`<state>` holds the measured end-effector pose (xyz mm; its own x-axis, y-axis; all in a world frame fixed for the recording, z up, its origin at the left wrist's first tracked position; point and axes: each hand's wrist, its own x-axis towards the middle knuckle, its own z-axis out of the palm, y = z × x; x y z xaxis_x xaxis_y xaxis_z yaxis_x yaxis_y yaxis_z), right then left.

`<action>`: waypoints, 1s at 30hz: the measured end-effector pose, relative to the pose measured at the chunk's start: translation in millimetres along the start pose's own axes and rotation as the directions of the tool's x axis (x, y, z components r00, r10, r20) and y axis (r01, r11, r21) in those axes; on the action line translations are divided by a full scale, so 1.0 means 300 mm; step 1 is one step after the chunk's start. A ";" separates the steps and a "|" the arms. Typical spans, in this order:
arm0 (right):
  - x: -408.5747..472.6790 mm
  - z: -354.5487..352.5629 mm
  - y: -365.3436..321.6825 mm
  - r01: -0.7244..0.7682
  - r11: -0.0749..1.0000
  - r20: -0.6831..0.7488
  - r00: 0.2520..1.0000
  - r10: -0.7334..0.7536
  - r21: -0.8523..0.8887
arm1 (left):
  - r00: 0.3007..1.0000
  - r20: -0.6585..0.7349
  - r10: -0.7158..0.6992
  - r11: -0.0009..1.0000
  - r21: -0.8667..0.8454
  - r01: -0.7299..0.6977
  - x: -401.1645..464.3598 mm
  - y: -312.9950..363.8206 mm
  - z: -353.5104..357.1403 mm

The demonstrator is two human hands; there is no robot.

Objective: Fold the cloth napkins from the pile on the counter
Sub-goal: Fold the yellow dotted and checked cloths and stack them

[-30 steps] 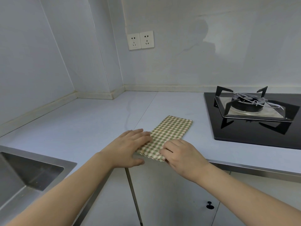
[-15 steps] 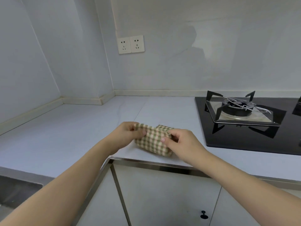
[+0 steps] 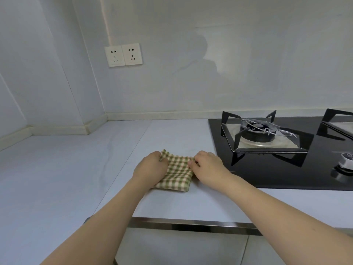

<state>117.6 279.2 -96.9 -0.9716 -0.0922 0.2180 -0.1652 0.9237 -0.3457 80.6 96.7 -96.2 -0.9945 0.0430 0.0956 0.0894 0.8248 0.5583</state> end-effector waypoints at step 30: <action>0.099 -0.025 0.070 -0.144 0.944 0.200 0.976 0.086 0.296 | 0.983 0.134 -0.128 0.985 -0.097 0.142 0.034 -0.003 -0.041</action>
<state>86.4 298.6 -90.6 -0.9964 -0.0852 0.0003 -0.0665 0.7754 -0.6280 71.2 89.5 -85.7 -0.9960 0.0123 -0.0881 -0.0475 0.7640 0.6435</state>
